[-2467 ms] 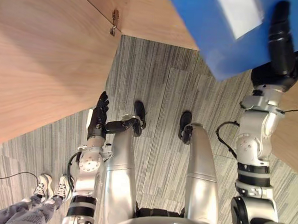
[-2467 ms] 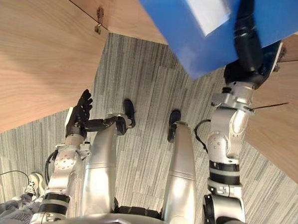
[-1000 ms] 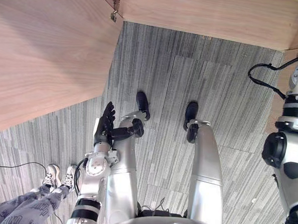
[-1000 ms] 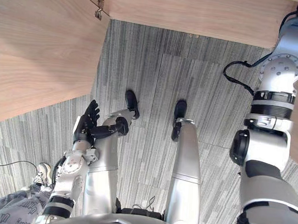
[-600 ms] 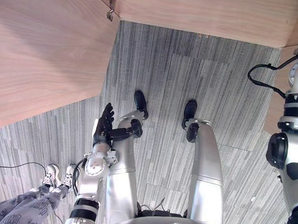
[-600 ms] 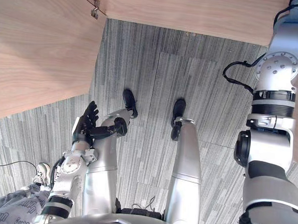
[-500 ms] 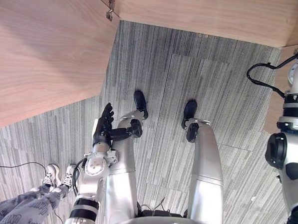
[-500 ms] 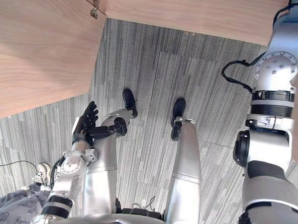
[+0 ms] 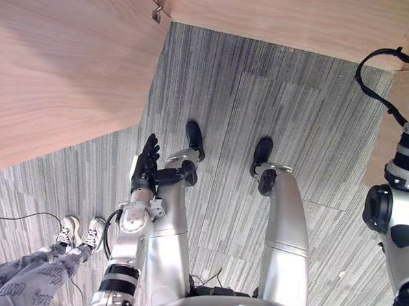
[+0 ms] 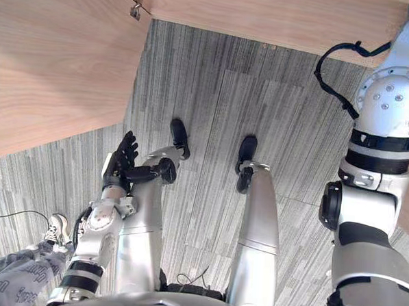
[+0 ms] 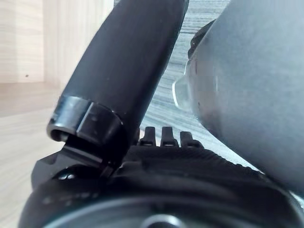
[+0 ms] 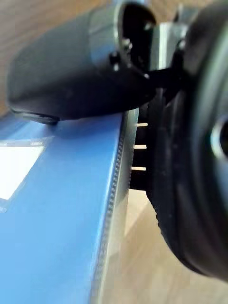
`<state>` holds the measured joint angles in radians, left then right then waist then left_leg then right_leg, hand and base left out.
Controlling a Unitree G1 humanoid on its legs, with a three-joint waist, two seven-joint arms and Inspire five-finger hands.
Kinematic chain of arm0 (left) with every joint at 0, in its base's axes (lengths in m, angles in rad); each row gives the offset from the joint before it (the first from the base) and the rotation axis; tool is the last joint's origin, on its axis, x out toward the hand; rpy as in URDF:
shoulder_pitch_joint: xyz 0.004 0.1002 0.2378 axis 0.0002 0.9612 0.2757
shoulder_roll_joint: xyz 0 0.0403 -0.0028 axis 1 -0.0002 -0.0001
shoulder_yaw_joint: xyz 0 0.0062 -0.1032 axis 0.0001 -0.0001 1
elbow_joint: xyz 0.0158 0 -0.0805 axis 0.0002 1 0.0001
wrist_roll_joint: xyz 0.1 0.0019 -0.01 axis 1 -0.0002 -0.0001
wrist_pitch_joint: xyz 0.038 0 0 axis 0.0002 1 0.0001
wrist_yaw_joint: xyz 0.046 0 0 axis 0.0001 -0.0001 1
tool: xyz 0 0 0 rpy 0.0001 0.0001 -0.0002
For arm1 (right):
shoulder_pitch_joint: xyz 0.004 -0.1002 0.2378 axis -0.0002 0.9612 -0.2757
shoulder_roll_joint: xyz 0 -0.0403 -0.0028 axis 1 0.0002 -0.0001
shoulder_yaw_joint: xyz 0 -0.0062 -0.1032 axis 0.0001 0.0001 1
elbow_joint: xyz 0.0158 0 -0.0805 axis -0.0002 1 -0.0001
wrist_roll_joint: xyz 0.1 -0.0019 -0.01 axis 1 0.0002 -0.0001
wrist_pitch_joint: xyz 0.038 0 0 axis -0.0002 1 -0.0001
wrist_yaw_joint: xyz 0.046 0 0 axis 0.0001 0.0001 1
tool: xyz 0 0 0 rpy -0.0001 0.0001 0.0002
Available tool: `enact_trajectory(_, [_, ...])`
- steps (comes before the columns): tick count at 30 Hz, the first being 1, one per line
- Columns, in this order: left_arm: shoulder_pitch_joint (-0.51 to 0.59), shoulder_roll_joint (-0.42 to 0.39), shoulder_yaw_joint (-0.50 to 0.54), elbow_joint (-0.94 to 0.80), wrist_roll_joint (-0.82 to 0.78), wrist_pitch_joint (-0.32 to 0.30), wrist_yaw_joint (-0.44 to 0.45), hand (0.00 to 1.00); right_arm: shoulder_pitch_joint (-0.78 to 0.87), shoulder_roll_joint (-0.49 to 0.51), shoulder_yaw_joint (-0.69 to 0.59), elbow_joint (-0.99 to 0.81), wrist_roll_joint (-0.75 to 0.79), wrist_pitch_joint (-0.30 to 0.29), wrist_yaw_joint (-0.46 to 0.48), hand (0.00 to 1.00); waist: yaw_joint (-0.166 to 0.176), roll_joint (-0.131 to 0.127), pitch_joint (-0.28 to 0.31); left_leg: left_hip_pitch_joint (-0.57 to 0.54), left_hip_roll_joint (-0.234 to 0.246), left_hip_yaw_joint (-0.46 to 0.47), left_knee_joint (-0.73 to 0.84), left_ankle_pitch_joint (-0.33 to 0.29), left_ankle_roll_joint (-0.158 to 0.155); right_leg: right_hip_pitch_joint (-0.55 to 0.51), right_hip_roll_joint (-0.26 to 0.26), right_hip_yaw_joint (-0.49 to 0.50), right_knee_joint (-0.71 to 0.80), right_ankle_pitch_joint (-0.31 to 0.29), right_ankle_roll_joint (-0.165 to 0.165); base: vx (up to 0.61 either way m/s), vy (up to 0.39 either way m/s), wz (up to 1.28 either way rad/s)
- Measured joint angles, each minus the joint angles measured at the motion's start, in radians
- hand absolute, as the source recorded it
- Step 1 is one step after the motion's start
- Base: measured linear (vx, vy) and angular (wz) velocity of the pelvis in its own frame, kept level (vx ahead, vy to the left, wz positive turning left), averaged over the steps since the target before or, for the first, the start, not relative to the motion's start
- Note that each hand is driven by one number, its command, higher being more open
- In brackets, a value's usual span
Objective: Walk over to the cabinet, pick up the folder, carry it to the office cabinet, place the folder inside the office cabinet, then close the office cabinet door
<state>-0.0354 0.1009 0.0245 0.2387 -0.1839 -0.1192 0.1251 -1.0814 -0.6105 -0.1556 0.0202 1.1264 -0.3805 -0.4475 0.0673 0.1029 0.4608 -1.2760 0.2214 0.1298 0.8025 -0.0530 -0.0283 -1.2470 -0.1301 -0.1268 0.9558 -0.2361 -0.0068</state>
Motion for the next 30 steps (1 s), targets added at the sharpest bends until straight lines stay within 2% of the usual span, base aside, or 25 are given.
enact_trajectory(3, [-0.022,-0.001,-0.001,0.001,0.003,0.013,0.0,1.0,0.001,0.037,0.0,0.001,-0.029,-0.001,-0.018,0.0,0.0,0.0,0.0,0.001,-0.001,0.001,0.0,-0.001,0.0,0.0,-0.001,0.001,0.0,-0.003,0.005,-0.02,0.043,0.0])
enact_trajectory(7, [-0.038,-0.013,-0.001,0.001,0.015,0.014,0.002,1.0,-0.009,0.038,0.0,0.02,-0.029,-0.001,-0.019,0.0,-0.002,0.0,0.0,0.004,-0.002,0.003,-0.001,-0.001,0.0,0.002,-0.002,0.002,0.0,-0.001,0.0,-0.01,0.034,0.0])
enact_trajectory(13, [-0.037,-0.014,-0.002,0.002,0.018,0.013,0.003,1.0,-0.109,0.035,0.001,0.251,0.008,0.009,-0.011,0.0,-0.008,-0.001,0.0,0.007,-0.002,0.003,-0.012,0.002,-0.003,0.003,-0.002,0.001,-0.006,0.0,0.0,-0.01,0.022,0.0])
enact_trajectory(17, [-0.035,-0.013,-0.002,0.002,0.017,0.01,0.001,1.0,-0.176,0.019,0.017,0.404,0.061,0.032,-0.008,0.0,-0.008,-0.001,0.0,0.007,-0.002,0.004,-0.019,0.003,-0.005,0.003,-0.002,-0.002,-0.012,0.001,-0.001,0.0,0.009,0.0])
enact_trajectory(22, [-0.027,-0.012,-0.003,0.003,-0.004,-0.007,-0.003,1.0,-0.248,-0.004,0.072,0.558,0.081,0.098,0.013,0.0,-0.008,-0.001,0.0,0.007,-0.004,0.003,-0.035,0.008,-0.007,0.004,-0.002,-0.007,-0.026,0.002,-0.002,0.0,0.013,0.01])
enact_trajectory(28, [-0.024,-0.011,-0.006,0.012,-0.005,-0.011,-0.005,1.0,-0.29,-0.027,0.112,0.64,0.093,0.119,0.053,0.0,-0.006,-0.001,0.0,0.015,-0.009,0.0,-0.05,0.016,-0.008,0.013,-0.007,-0.013,-0.034,0.002,-0.002,-0.01,0.021,0.04])
enact_trajectory(29, [-0.024,-0.01,-0.006,0.013,-0.006,-0.011,-0.005,1.0,-0.298,-0.027,0.114,0.655,0.093,0.119,0.059,1.0,-0.007,-0.001,0.0,0.015,-0.01,0.0,-0.051,0.017,-0.008,0.013,-0.008,-0.013,-0.034,0.003,-0.002,-0.02,0.03,0.02])
enact_trajectory(30, [-0.024,-0.01,-0.006,0.015,-0.011,-0.012,-0.005,1.0,-0.307,-0.028,0.12,0.673,0.094,0.119,0.064,1.0,-0.008,-0.001,0.0,0.016,-0.011,0.0,-0.054,0.018,-0.008,0.013,-0.009,-0.013,-0.035,0.004,-0.002,-0.02,0.03,0.02])
